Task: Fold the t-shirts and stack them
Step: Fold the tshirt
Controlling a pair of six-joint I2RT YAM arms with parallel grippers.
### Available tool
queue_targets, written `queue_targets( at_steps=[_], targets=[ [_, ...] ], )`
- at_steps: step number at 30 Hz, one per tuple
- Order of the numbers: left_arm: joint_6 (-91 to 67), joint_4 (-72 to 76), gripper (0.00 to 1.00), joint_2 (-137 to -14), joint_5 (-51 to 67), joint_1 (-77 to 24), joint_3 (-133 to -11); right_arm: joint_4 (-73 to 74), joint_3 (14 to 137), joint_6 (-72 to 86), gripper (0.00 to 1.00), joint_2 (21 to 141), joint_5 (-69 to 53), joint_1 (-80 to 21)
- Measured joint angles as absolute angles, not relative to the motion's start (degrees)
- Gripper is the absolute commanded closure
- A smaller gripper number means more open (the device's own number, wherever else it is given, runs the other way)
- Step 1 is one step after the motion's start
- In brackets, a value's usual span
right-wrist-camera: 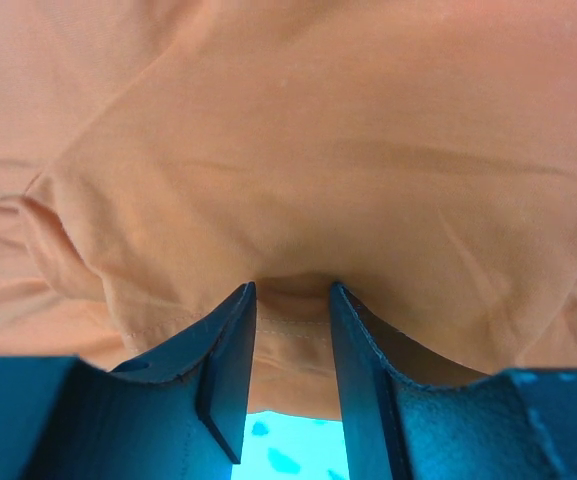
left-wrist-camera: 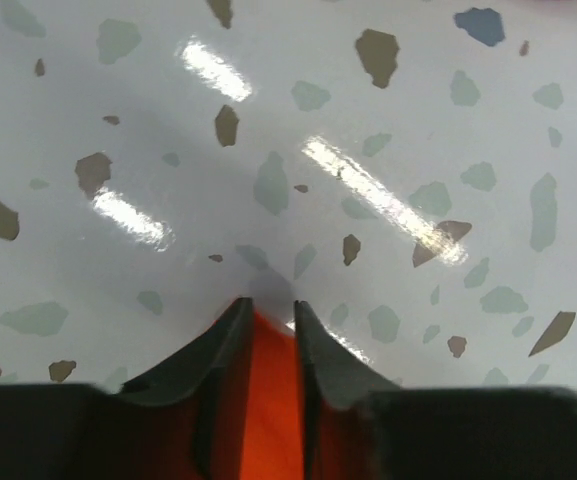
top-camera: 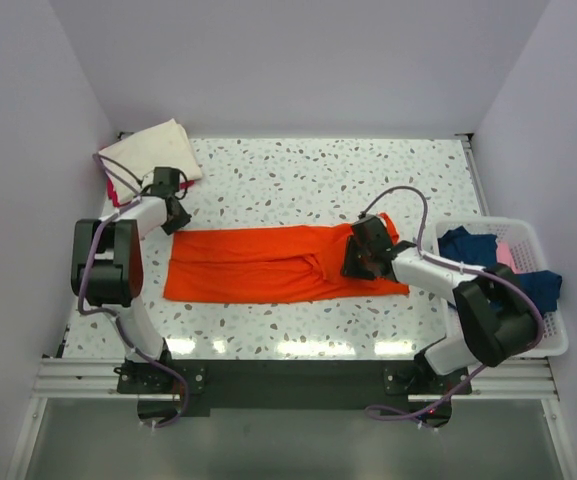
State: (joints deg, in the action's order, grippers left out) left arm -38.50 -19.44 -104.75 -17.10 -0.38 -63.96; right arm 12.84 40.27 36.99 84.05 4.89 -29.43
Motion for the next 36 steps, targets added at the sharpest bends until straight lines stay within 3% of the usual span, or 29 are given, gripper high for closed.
queue_targets(
  at_steps=[2, 8, 20, 36],
  targets=[
    [-37.69, -18.83, 0.55, -104.29, -14.90, -0.38, -63.96, 13.67, 42.13, 36.21, 0.60, 85.69, 4.67, -27.55],
    [-37.10, -17.98, 0.54, -96.64, -10.41, -1.34, -62.28, 17.23, 53.65, 32.97, 0.57, 95.59, 4.54, -23.16],
    [-35.79, -18.39, 0.74, -90.52, -11.31, -14.52, -50.39, 19.55, 81.47, 24.69, 0.55, 117.05, 4.45, -22.11],
    [-43.40, -14.28, 0.78, -81.89, -13.91, -24.36, -37.06, 23.44, 99.70, 13.80, 0.51, 128.84, 5.10, -21.61]
  ],
)
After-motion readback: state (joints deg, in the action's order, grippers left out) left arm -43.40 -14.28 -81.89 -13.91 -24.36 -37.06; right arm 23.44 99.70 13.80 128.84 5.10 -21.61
